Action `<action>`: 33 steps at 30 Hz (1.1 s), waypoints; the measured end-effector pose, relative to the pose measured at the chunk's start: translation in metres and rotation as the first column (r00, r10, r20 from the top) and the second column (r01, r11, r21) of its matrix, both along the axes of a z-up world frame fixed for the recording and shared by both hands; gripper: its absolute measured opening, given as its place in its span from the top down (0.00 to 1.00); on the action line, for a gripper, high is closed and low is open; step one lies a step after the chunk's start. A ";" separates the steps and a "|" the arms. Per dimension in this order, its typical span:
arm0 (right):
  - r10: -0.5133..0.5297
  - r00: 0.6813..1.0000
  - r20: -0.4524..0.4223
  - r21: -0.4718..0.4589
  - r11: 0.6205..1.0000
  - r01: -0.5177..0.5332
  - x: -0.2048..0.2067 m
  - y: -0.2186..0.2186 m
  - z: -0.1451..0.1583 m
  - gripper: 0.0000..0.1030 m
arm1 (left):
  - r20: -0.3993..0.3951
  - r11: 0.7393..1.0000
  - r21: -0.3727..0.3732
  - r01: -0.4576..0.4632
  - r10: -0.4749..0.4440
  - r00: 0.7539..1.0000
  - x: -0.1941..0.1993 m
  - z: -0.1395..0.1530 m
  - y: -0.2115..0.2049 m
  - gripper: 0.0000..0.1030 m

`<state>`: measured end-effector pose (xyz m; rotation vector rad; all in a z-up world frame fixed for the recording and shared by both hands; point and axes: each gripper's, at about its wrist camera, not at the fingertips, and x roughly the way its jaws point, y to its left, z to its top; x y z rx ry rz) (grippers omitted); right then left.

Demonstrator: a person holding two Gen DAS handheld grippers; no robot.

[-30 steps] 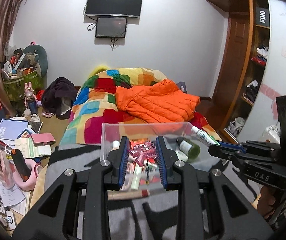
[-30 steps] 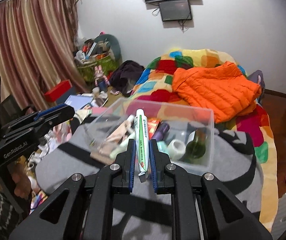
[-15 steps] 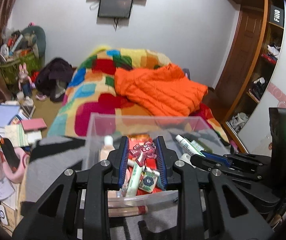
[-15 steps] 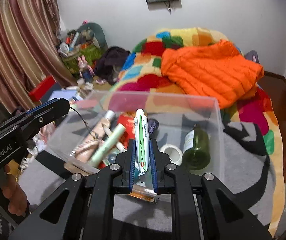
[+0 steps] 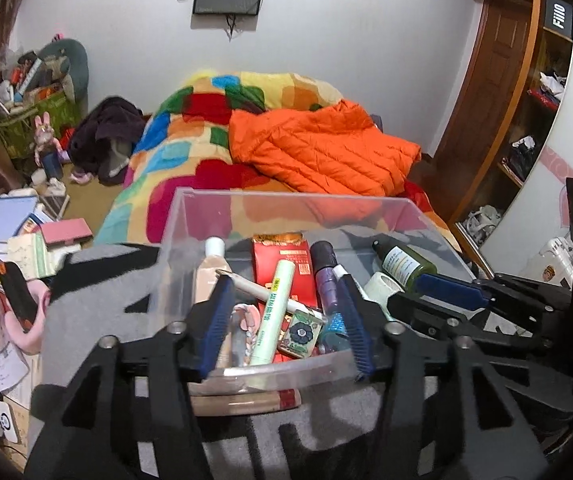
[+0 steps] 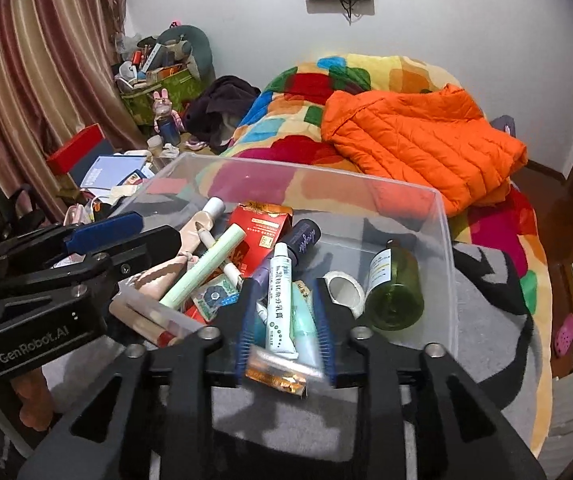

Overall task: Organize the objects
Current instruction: 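Carry the keychain and toothpaste tube into the clear bin and open both tools, then grasp the wooden-handled roller with the left tool while the right tool grasps the blue box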

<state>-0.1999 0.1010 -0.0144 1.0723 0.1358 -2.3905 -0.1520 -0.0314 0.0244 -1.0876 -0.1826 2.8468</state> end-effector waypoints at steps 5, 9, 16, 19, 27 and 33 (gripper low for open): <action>-0.001 0.999 -0.033 -0.014 1.000 0.001 0.019 0.009 0.013 0.61 | -0.054 0.999 -0.036 -0.021 0.019 0.998 0.022 0.014 -0.004 0.27; 0.008 0.998 -0.057 -0.028 1.000 -0.010 0.039 0.020 0.022 0.51 | -0.071 0.998 -0.039 -0.042 0.039 0.997 0.044 0.015 -0.014 0.11; -0.001 1.000 -0.016 -0.023 1.000 0.001 0.063 0.033 0.008 0.47 | 0.034 0.996 -0.058 -0.074 0.076 0.997 0.067 -0.016 -0.030 0.08; -0.013 1.000 0.024 -0.005 1.000 0.013 0.063 0.031 -0.009 0.47 | 0.111 0.994 -0.085 -0.074 0.083 0.990 0.065 -0.040 -0.031 0.08; -0.058 0.992 0.114 0.032 0.998 0.055 0.041 0.014 -0.042 0.47 | 0.186 0.993 -0.111 -0.040 0.060 0.981 0.040 -0.055 -0.020 0.08; -0.049 0.990 0.136 0.012 0.999 0.048 0.033 0.010 -0.048 0.47 | 0.178 0.992 -0.121 -0.024 0.045 0.983 0.032 -0.057 -0.016 0.08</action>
